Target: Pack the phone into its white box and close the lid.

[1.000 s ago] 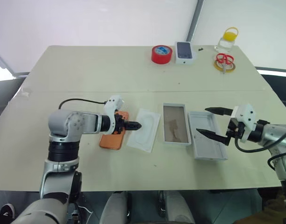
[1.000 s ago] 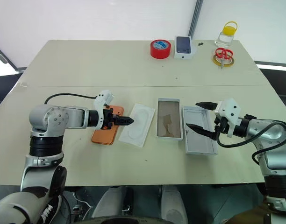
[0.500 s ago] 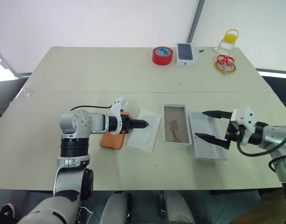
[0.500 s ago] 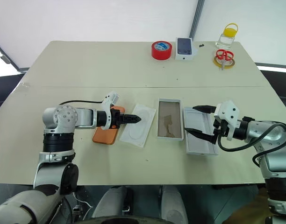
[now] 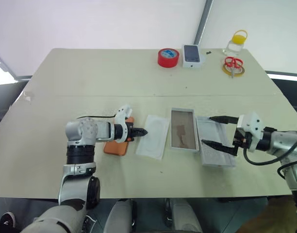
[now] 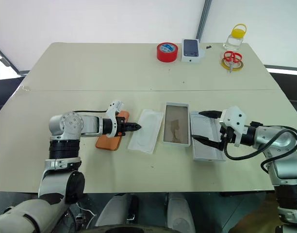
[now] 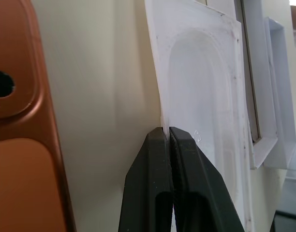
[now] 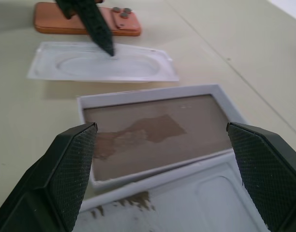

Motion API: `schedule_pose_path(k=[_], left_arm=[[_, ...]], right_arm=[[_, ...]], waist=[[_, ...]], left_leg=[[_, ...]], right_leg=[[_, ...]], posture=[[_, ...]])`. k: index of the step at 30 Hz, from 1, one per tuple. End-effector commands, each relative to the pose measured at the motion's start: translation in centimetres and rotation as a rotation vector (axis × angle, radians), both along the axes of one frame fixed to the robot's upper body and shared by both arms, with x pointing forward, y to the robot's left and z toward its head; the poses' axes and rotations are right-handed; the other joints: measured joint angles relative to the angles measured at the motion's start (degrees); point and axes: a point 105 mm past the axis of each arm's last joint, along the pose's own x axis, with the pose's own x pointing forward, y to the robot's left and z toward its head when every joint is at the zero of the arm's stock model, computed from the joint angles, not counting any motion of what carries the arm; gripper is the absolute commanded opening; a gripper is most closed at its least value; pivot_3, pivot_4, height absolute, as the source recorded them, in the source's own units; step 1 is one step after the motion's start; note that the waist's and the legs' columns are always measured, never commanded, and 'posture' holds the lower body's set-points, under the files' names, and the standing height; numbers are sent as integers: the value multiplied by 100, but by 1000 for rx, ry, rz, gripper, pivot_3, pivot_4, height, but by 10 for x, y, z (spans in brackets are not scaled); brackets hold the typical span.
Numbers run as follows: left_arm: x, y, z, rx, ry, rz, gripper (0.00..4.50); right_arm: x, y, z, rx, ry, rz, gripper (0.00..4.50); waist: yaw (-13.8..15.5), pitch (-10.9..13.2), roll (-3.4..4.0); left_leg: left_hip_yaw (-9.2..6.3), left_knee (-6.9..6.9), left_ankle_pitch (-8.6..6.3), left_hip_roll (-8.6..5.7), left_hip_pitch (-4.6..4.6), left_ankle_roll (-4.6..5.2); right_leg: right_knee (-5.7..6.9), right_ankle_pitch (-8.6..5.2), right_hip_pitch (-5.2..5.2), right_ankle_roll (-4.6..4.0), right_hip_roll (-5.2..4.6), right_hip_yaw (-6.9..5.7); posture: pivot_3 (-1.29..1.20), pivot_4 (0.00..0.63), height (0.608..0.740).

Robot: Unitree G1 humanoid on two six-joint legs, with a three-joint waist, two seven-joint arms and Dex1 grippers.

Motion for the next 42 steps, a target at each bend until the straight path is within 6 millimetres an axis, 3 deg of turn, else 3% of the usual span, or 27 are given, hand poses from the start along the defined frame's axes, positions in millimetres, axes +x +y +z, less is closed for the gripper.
schedule_pose_path(k=[1,3,9,12,18,19,30,36,42], left_arm=[[5,15,16,24,-68,46,23],[8,22,24,5,-84,85,23],[13,21,44,-85,-120,153,23],[13,21,47,-45,-167,161,0],[16,24,56,-58,-201,201,0],[16,24,57,-65,-203,204,0],[16,1,73,-180,-191,199,0],[13,0,61,-129,-171,209,0],[11,-5,59,-109,-169,188,0]], right_arm=[[-7,23,-15,-69,1,88,4500],[-5,27,-28,-122,32,97,4500],[2,35,-39,-189,68,132,4500],[4,38,-47,-209,89,156,3586],[9,50,-55,-223,130,208,400],[10,53,-55,-219,129,213,42],[19,98,-50,-186,51,281,42],[20,98,-48,-177,61,283,42],[20,93,-37,-169,34,270,2964]], waist=[[-17,1,-2],[-20,1,-1],[15,3,-5],[1,4,-7],[-15,4,-7],[-14,4,-7],[-17,7,-11],[-23,7,-12],[-5,8,-14]], left_leg=[[0,-1,0,1,0,0],[2,-1,0,2,0,-1],[1,0,4,-2,-6,-8],[-2,0,5,-5,-10,-10],[-1,-1,7,-3,-7,-13],[-1,-2,7,-2,-6,-13],[-3,-2,11,-4,-10,-22],[-3,-8,20,-2,-7,-38],[-3,-6,20,-4,-10,-38]], right_leg=[[0,1,-1,3,1,0],[1,5,-4,9,2,1],[1,6,-8,9,-2,0],[-1,6,-8,10,-3,-2],[0,7,-8,10,-1,-2],[0,7,-8,10,1,-2],[-1,8,-8,11,0,-2],[2,8,-11,12,2,-2],[0,8,-11,10,1,-2]], posture=[[0,150,739],[0,150,739],[0,150,739],[0,150,739],[0,150,739],[0,150,739],[0,150,739],[0,150,739],[0,150,739]])
